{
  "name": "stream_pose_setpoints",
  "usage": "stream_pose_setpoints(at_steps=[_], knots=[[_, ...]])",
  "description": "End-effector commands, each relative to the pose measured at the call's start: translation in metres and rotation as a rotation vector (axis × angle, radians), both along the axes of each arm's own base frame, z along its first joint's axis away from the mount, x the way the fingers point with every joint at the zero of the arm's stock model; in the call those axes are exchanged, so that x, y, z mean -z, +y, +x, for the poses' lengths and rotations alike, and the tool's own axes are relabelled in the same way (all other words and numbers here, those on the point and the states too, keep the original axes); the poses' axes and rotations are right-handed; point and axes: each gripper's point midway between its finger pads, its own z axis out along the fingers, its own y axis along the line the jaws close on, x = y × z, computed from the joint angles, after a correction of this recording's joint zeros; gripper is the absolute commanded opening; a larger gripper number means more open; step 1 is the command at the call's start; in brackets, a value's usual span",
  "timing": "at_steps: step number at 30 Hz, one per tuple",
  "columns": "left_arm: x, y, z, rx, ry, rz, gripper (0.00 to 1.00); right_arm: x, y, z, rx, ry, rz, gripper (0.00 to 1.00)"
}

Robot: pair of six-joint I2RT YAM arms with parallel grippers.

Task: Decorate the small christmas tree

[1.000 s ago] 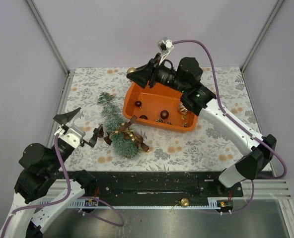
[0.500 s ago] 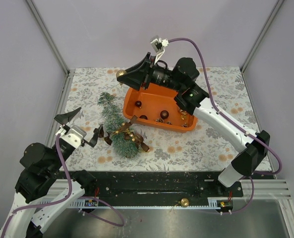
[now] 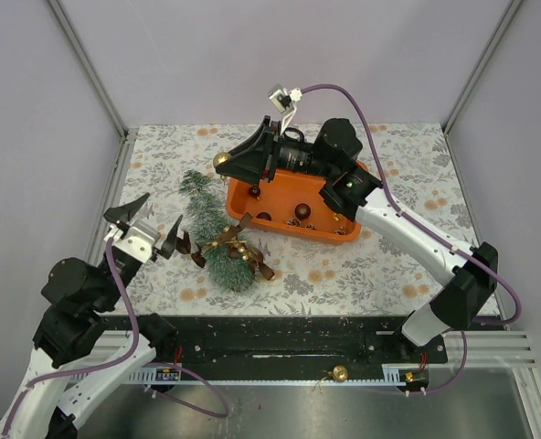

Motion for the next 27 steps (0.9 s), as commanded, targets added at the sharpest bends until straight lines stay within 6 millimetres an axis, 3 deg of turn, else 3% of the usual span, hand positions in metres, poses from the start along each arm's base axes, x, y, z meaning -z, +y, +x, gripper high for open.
stream_pose_setpoints(at_steps=[1, 4, 10, 17, 27], knots=[[-0.027, 0.023, 0.016, -0.162, -0.062, -0.056, 0.69, -0.028, -0.004, -0.028, -0.088, -0.068, 0.063, 0.25], [-0.027, 0.030, 0.026, -0.231, -0.065, -0.051, 0.63, -0.028, -0.004, -0.032, -0.107, -0.066, 0.067, 0.25], [-0.034, 0.025, 0.025, -0.202, -0.076, -0.056, 0.65, -0.028, -0.003, -0.036, -0.146, -0.063, 0.080, 0.25], [-0.032, 0.025, 0.037, -0.246, -0.041, -0.013, 0.68, -0.022, 0.012, -0.026, -0.178, -0.040, 0.081, 0.25], [-0.024, 0.020, 0.036, -0.215, -0.037, 0.017, 0.69, -0.017, 0.022, -0.017, -0.183, -0.022, 0.091, 0.25]])
